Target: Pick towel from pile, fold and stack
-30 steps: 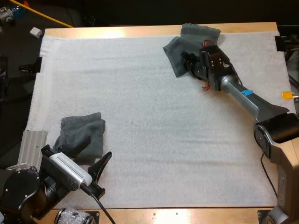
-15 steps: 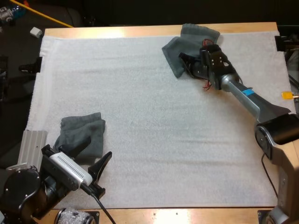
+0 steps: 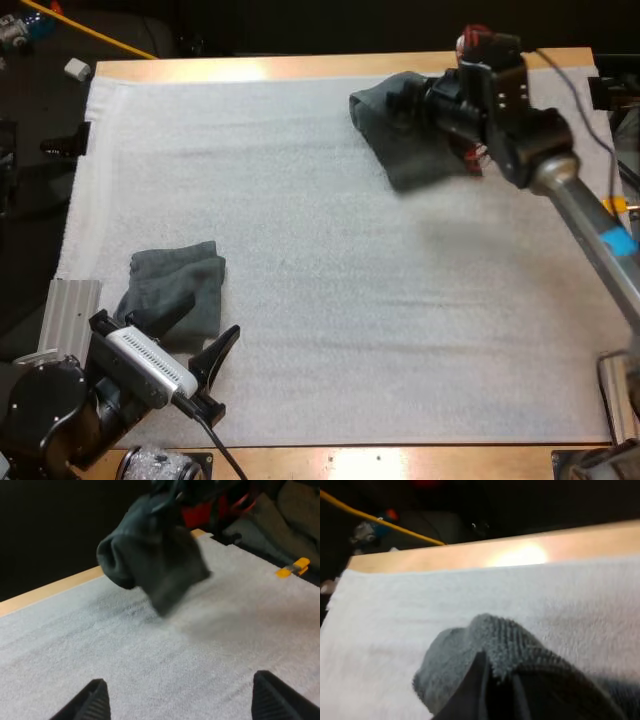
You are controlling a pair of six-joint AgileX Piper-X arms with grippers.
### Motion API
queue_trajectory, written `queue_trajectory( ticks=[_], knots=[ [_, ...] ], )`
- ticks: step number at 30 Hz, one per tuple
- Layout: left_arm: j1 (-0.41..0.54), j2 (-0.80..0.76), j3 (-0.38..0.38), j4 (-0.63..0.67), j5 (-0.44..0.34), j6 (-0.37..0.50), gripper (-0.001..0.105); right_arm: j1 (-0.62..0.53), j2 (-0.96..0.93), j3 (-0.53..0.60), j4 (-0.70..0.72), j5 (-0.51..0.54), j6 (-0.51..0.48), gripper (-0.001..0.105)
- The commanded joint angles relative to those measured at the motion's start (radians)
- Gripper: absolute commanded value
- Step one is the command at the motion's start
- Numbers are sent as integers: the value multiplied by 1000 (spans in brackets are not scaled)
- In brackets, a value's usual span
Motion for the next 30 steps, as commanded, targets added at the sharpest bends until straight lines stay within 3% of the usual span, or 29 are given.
queue_trajectory(
  ticks=[1,4,12,18,25,29,30],
  knots=[
    [-4,1,-7,-7,3,-11,58,20,-143,-6,117,1,-105,0],
    [-4,0,-7,-3,3,-8,58,24,-130,-13,112,-4,-88,0],
    [-5,-1,-7,2,9,-10,58,131,-327,-12,384,-3,-123,0],
    [-5,-2,-6,7,9,-14,58,255,-385,-16,510,-3,-119,0],
    [-3,-2,-5,12,10,-15,58,392,-354,22,529,4,-96,0],
    [-5,-1,-5,11,6,-13,58,398,-359,40,549,27,-113,0],
    [-4,0,-4,10,7,-14,58,405,-347,86,570,73,-126,0]
  ],
)
